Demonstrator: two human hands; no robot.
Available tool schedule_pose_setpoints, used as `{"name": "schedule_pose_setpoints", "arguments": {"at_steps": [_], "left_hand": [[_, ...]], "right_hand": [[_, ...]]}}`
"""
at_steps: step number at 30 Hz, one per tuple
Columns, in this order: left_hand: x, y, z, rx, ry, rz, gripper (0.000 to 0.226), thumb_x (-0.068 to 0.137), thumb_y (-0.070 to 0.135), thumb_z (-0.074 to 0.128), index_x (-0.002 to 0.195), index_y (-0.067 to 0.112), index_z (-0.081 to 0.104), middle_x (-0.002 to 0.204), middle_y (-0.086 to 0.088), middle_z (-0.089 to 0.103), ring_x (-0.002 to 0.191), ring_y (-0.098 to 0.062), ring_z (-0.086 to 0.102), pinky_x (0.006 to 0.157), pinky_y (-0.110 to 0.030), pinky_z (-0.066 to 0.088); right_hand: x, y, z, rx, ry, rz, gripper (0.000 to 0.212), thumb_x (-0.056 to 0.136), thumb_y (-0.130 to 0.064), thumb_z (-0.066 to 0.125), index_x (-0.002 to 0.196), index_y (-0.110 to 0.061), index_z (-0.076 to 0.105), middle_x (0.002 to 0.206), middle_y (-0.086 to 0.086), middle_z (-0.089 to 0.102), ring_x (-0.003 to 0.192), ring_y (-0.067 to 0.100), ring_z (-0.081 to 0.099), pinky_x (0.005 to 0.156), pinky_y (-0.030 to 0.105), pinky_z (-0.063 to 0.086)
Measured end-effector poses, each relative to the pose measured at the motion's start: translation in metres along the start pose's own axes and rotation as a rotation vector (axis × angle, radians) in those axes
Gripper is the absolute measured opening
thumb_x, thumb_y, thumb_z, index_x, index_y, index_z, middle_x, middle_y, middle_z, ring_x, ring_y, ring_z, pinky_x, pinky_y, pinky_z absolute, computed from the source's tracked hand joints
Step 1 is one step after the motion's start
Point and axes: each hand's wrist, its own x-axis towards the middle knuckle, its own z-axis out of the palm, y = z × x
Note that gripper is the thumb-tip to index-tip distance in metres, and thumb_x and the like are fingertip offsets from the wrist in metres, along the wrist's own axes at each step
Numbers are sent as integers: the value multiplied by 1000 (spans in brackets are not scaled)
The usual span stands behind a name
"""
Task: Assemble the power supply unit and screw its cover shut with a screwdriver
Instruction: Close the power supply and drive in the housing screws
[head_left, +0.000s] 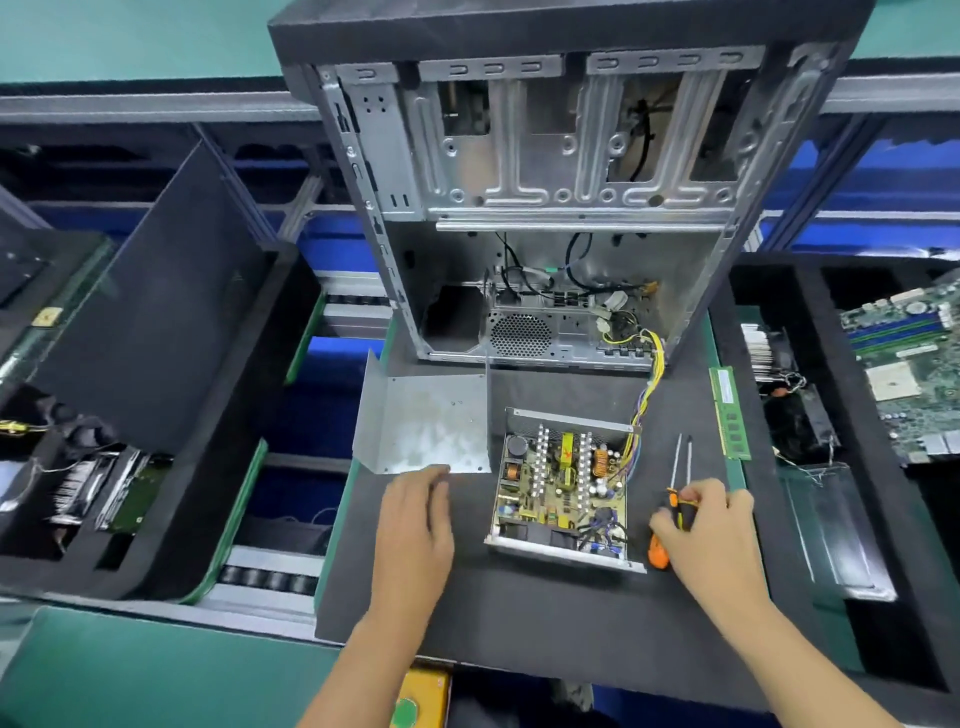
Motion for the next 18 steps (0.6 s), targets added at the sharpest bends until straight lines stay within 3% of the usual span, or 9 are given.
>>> {"name": "schedule_pose_setpoints", "arguments": {"at_steps": [2, 5, 11, 13, 18], "left_hand": [[21, -10, 2, 23, -73, -102, 21, 101, 12, 55, 119, 14, 66, 108, 12, 63, 105, -7, 55, 94, -23, 43], [61, -19, 17, 78, -179, -148, 24, 100, 15, 58, 121, 9, 68, 115, -5, 65, 110, -24, 58, 94, -27, 42], [125, -30, 53, 177, -334, -93, 63, 84, 29, 79, 140, 12, 55, 133, -6, 48, 125, -26, 39, 104, -33, 36], [135, -37, 59, 188, -351, -81, 56, 86, 29, 78, 136, 12, 58, 131, -7, 50, 123, -27, 39, 104, -33, 35], [150, -45, 60, 148, -427, -33, 20, 90, 15, 71, 107, 5, 73, 107, -11, 58, 107, -30, 54, 90, -32, 42]], "right_hand": [[0, 5, -1, 13, -8, -43, 29, 81, -10, 73, 103, -10, 55, 100, 13, 48, 87, 17, 33, 76, 36, 37], [-1, 9, -2, 34, -43, -56, 27, 86, -10, 71, 106, -11, 54, 100, 12, 52, 96, 16, 35, 79, 36, 36], [0, 8, 1, 23, -58, -40, 26, 87, -11, 72, 106, -13, 54, 101, 9, 51, 95, 14, 35, 83, 38, 39], [0, 6, 2, 32, -59, -15, 28, 86, -10, 73, 107, -13, 55, 103, 10, 49, 94, 17, 39, 83, 37, 37], [-1, 2, 4, 29, -45, 11, 29, 86, -12, 73, 109, -12, 55, 105, 11, 48, 97, 22, 43, 85, 36, 35]]}}
